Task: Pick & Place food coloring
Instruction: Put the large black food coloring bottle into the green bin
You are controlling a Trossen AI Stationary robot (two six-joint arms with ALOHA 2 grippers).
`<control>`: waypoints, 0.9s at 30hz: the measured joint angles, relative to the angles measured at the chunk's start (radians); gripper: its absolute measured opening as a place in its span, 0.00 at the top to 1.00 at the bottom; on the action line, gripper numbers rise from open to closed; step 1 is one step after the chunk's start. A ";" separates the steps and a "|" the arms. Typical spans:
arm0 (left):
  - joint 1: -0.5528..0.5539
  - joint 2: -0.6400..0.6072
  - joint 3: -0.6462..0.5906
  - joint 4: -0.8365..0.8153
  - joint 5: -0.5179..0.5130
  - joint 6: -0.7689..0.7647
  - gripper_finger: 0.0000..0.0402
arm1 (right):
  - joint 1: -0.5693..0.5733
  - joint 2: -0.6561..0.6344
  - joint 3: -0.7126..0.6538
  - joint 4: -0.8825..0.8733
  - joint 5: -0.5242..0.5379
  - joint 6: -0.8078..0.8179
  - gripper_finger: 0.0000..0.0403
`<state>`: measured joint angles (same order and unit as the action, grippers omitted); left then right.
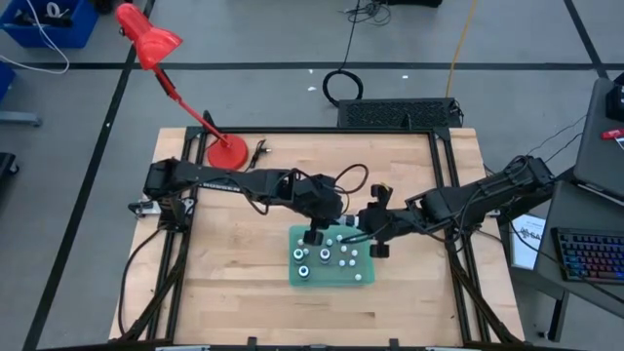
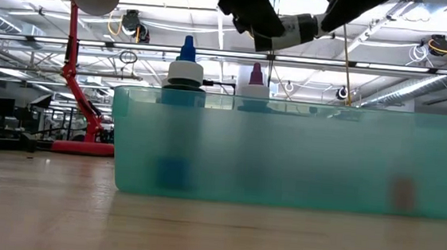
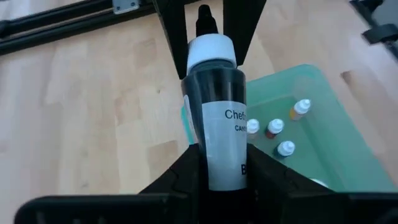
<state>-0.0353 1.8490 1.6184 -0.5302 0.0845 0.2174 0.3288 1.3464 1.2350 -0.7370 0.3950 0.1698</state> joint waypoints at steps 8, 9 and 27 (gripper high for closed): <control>0.018 -0.053 0.000 -0.002 -0.071 0.007 0.77 | 0.000 -0.035 0.003 -0.080 0.051 0.118 0.41; 0.022 -0.054 0.000 -0.004 -0.072 -0.001 0.77 | -0.001 -0.049 0.003 -0.095 0.049 0.147 0.38; 0.123 -0.070 -0.263 0.641 0.157 0.008 0.78 | -0.002 -0.151 -0.055 -0.218 0.288 0.226 0.40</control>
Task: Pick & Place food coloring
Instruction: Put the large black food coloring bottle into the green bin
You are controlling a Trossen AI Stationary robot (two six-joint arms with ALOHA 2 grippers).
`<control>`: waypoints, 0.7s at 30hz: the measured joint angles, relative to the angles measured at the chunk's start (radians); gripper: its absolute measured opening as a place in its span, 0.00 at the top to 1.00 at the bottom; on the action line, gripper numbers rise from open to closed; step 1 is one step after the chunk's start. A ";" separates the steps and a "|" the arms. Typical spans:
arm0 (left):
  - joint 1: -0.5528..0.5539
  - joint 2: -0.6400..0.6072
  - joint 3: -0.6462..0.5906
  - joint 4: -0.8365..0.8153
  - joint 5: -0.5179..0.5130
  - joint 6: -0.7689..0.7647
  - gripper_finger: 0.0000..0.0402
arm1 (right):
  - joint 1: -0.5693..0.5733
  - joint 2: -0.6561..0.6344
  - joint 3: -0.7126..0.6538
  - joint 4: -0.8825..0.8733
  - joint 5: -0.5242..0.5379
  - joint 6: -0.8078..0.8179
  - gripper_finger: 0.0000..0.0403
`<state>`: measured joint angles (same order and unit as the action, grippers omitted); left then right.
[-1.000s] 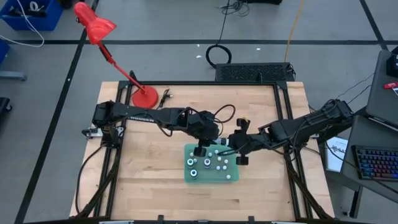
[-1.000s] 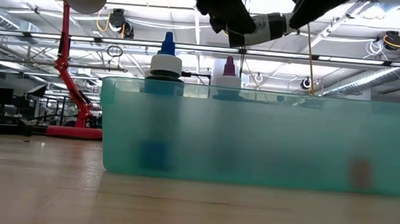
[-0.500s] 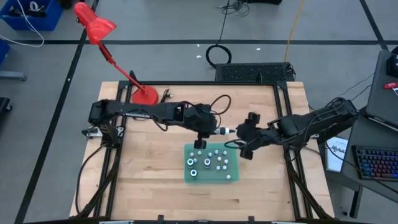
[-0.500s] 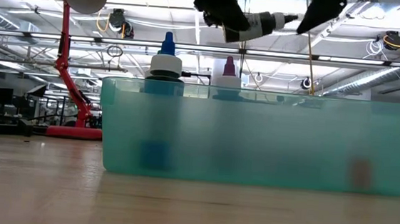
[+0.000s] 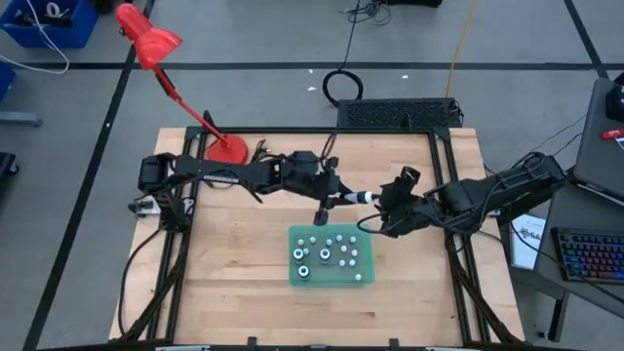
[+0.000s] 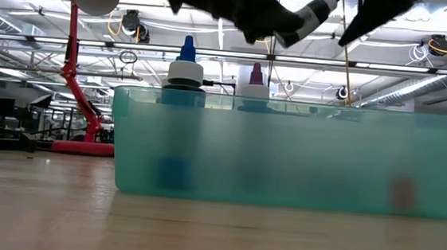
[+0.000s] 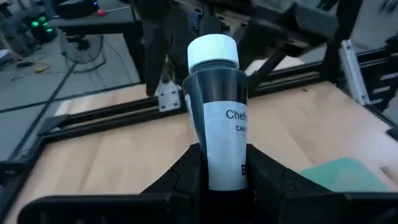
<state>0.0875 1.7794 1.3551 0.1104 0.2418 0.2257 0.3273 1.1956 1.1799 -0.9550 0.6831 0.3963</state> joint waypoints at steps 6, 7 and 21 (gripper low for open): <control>0.043 -0.012 -0.204 0.501 0.184 -0.056 0.78 | -0.037 -0.055 -0.144 0.163 0.004 -0.065 0.43; 0.049 -0.011 -0.239 0.589 0.202 -0.065 0.78 | -0.047 -0.071 -0.173 0.226 0.013 -0.098 0.43; 0.134 -0.009 -0.469 1.017 0.255 -0.127 0.78 | -0.213 -0.232 -0.622 1.518 -0.246 -0.661 0.45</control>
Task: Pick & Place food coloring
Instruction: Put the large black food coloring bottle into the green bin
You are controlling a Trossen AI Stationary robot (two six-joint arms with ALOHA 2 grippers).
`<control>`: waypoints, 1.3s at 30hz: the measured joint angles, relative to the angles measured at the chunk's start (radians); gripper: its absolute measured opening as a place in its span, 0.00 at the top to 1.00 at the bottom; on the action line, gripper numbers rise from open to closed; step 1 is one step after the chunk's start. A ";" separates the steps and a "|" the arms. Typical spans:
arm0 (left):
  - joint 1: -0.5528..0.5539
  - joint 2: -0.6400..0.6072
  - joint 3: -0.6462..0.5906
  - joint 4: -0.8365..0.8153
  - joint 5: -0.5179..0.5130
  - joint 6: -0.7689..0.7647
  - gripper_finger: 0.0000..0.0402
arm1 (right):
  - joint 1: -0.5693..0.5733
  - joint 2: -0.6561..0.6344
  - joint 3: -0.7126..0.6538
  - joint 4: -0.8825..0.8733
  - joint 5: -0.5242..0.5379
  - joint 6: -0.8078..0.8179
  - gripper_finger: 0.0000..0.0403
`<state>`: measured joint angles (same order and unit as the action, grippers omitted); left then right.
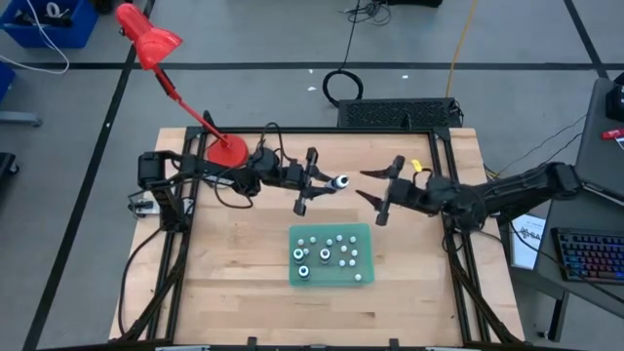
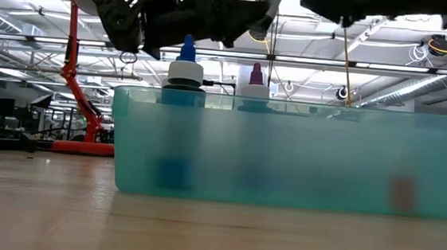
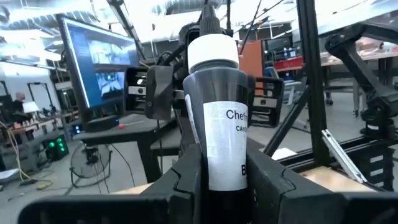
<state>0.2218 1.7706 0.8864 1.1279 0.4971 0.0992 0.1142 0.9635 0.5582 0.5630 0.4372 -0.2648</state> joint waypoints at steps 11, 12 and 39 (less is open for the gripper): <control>0.040 0.000 0.000 -0.029 0.025 -0.001 0.78 | -0.094 0.172 0.029 0.233 -0.276 -0.011 0.45; 0.042 0.000 0.000 -0.030 0.027 -0.002 0.78 | -0.099 0.178 0.036 0.233 -0.282 -0.011 0.45; 0.038 0.001 0.000 -0.056 0.065 -0.004 0.78 | -0.191 0.262 0.090 0.283 -0.371 0.023 0.52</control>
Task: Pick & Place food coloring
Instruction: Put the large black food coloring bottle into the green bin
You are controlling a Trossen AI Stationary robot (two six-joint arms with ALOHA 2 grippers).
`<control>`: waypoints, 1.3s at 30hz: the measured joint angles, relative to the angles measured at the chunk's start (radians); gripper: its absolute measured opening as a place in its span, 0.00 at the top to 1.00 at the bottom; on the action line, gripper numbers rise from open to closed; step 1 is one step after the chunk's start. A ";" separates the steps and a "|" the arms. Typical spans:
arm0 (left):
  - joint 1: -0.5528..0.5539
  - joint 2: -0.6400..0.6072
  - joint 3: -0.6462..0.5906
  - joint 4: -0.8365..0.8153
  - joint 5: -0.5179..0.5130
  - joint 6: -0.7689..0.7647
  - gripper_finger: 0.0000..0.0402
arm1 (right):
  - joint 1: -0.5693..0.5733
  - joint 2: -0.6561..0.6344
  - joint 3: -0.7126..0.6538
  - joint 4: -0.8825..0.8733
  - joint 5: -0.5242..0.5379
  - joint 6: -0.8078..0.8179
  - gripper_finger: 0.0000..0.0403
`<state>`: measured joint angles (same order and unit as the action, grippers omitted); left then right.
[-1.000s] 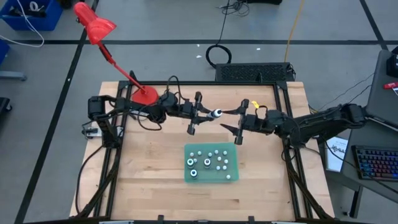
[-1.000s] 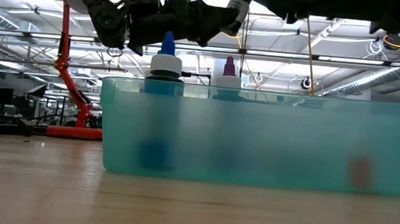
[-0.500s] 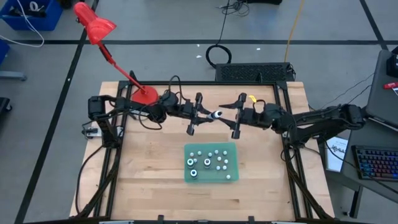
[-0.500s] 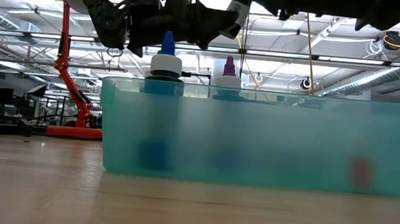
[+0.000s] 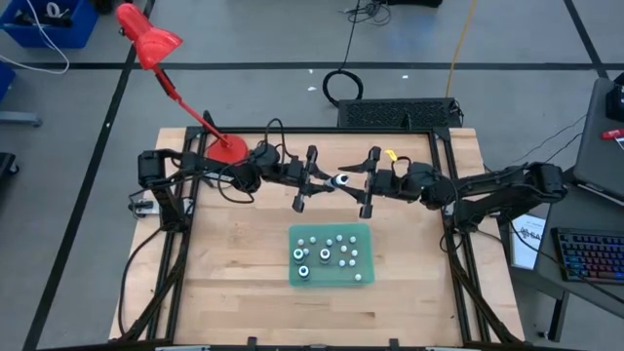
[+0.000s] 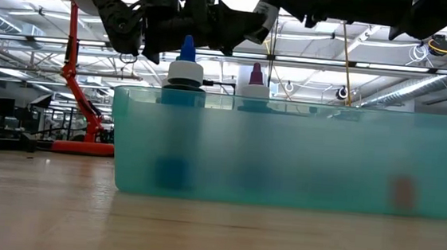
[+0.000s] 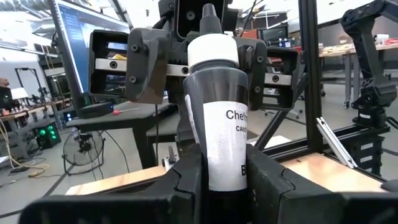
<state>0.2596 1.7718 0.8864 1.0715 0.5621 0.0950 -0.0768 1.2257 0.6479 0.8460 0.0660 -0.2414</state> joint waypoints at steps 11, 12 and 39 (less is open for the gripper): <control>-0.001 0.000 0.000 0.000 -0.004 -0.011 0.79 | -0.001 -0.008 0.000 -0.022 -0.061 -0.043 0.74; -0.002 0.000 0.000 -0.001 -0.010 -0.020 0.78 | 0.005 -0.010 0.002 -0.027 -0.068 -0.036 0.74; 0.101 -0.473 0.001 -0.661 -0.039 -0.069 0.02 | 0.459 0.141 0.200 -0.475 0.022 0.259 0.74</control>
<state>0.3603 1.2991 0.8871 0.4103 0.5232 0.0264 0.3820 1.3667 0.8483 0.3714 0.0882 0.0172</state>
